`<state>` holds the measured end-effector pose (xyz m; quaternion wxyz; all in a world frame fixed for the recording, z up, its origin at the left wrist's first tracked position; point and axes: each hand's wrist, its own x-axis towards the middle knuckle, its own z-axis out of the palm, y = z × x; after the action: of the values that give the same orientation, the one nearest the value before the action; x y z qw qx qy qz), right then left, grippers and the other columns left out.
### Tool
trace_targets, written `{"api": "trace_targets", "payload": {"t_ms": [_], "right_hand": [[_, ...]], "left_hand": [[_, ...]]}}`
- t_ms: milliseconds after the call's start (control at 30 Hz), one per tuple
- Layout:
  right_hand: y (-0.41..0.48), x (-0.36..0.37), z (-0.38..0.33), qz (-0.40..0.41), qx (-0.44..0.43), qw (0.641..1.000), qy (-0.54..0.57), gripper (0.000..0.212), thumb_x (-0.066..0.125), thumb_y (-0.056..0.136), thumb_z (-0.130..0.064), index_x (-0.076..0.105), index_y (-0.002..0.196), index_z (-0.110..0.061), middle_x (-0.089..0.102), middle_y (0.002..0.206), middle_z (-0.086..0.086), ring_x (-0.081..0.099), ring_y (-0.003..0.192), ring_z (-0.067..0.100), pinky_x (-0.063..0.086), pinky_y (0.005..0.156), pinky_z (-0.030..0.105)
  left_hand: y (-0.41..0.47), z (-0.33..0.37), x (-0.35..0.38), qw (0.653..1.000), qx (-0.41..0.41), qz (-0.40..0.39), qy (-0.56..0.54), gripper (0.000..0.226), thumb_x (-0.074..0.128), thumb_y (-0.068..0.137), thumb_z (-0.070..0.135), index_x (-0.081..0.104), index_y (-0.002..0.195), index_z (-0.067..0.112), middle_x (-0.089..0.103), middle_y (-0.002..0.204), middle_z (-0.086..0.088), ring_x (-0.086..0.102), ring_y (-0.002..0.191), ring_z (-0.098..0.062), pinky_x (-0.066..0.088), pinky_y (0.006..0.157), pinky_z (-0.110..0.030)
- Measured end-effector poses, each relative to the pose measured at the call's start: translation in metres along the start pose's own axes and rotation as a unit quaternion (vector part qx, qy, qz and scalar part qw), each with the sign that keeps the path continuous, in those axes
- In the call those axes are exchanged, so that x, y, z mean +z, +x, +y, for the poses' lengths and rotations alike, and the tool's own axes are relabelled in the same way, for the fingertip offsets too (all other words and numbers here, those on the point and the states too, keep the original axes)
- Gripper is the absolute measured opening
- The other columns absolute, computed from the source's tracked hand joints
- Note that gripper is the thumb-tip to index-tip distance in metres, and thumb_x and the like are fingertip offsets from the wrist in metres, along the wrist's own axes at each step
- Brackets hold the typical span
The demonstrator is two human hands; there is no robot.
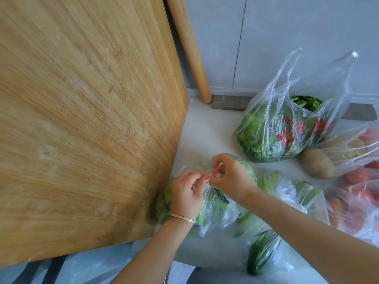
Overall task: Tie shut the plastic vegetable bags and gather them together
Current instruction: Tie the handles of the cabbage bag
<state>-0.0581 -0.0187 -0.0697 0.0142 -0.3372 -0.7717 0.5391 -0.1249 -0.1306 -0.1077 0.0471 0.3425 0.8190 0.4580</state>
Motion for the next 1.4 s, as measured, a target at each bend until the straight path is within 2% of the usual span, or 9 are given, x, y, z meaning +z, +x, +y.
{"api": "trace_targets", "payload": {"t_ms": [200, 367, 500, 600, 800, 1000, 1167, 1267, 1400], "right_hand": [[0.016, -0.016, -0.002, -0.084, 0.088, 0.992, 0.025, 0.023, 0.065, 0.075, 0.000, 0.048, 0.077, -0.015, 0.055, 0.070, 0.003, 0.042, 0.051, 0.011, 0.035, 0.046, 0.018], [0.027, -0.025, -0.010, -0.180, 0.115, 0.974, -0.073, 0.034, 0.068, 0.076, -0.009, 0.046, 0.101, -0.016, 0.055, 0.087, 0.014, 0.041, 0.059, 0.019, 0.034, 0.056, 0.029], [0.030, -0.035, -0.018, -0.272, 0.115, 0.952, -0.082, 0.018, 0.066, 0.077, -0.006, 0.051, 0.079, -0.017, 0.042, 0.068, 0.007, 0.025, 0.051, 0.015, 0.022, 0.051, 0.026], [0.026, -0.038, -0.012, -0.295, 0.134, 0.946, 0.034, 0.034, 0.057, 0.080, 0.007, 0.042, 0.059, -0.016, 0.036, 0.057, 0.000, 0.024, 0.047, 0.010, 0.019, 0.048, 0.020], [0.006, -0.021, -0.003, -0.141, -0.069, 0.982, -0.107, 0.015, 0.069, 0.075, -0.003, 0.073, 0.078, -0.017, 0.056, 0.058, -0.017, 0.049, 0.046, -0.007, 0.037, 0.047, 0.005], [0.001, -0.006, 0.030, 0.006, -0.215, 0.956, -0.200, 0.021, 0.068, 0.075, -0.010, 0.075, 0.082, -0.028, 0.070, 0.072, -0.002, 0.053, 0.055, 0.007, 0.054, 0.055, 0.030], [-0.003, 0.004, 0.038, 0.114, -0.306, 0.915, -0.237, 0.017, 0.072, 0.063, -0.012, 0.074, 0.074, -0.026, 0.068, 0.060, -0.007, 0.062, 0.051, 0.014, 0.049, 0.040, 0.022], [-0.002, 0.007, 0.040, 0.145, -0.327, 0.901, -0.246, 0.015, 0.073, 0.061, -0.011, 0.073, 0.071, -0.022, 0.068, 0.057, -0.006, 0.062, 0.048, 0.015, 0.048, 0.038, 0.020], [-0.001, 0.007, 0.041, 0.152, -0.339, 0.883, -0.286, 0.005, 0.067, 0.060, -0.014, 0.068, 0.057, -0.018, 0.062, 0.048, -0.004, 0.058, 0.043, 0.015, 0.042, 0.034, 0.015]], "left_hand": [[0.000, 0.004, -0.001, 0.992, -0.066, -0.015, -0.107, 0.031, 0.060, 0.070, 0.039, 0.072, 0.075, 0.010, 0.061, 0.069, 0.014, 0.060, 0.070, 0.005, 0.045, 0.062, -0.006], [-0.002, 0.000, -0.002, 0.996, -0.034, -0.025, -0.085, 0.019, 0.061, 0.072, 0.036, 0.068, 0.082, 0.021, 0.062, 0.064, 0.012, 0.058, 0.065, -0.009, 0.046, 0.058, -0.015], [-0.008, -0.005, 0.002, 0.998, 0.011, 0.008, -0.058, 0.016, 0.063, 0.076, 0.021, 0.073, 0.076, 0.008, 0.070, 0.070, -0.007, 0.061, 0.066, -0.008, 0.051, 0.061, -0.016], [-0.008, -0.009, 0.003, 0.999, 0.020, 0.006, -0.047, 0.015, 0.063, 0.076, 0.019, 0.073, 0.076, 0.007, 0.069, 0.070, -0.003, 0.060, 0.067, -0.003, 0.049, 0.062, -0.009], [0.007, -0.008, -0.001, 0.993, -0.066, -0.090, -0.026, 0.012, 0.068, 0.078, 0.014, 0.071, 0.072, 0.005, 0.052, 0.062, 0.017, 0.053, 0.063, 0.009, 0.036, 0.057, -0.004], [0.013, -0.005, -0.003, 0.973, -0.125, -0.193, 0.001, 0.020, 0.061, 0.085, 0.027, 0.070, 0.087, 0.010, 0.051, 0.067, 0.015, 0.047, 0.061, -0.002, 0.033, 0.053, -0.007], [0.021, -0.001, -0.005, 0.948, -0.201, -0.239, -0.055, 0.017, 0.060, 0.085, 0.030, 0.067, 0.085, 0.014, 0.058, 0.068, 0.009, 0.053, 0.065, -0.008, 0.040, 0.062, -0.018], [0.023, 0.003, -0.007, 0.943, -0.217, -0.246, -0.062, 0.010, 0.061, 0.083, 0.029, 0.062, 0.079, 0.021, 0.057, 0.066, 0.011, 0.050, 0.062, -0.003, 0.039, 0.059, -0.013], [0.021, 0.009, -0.007, 0.935, -0.245, -0.235, -0.105, 0.017, 0.063, 0.083, 0.018, 0.060, 0.070, 0.029, 0.060, 0.072, 0.014, 0.055, 0.072, -0.002, 0.046, 0.077, -0.022]]}}
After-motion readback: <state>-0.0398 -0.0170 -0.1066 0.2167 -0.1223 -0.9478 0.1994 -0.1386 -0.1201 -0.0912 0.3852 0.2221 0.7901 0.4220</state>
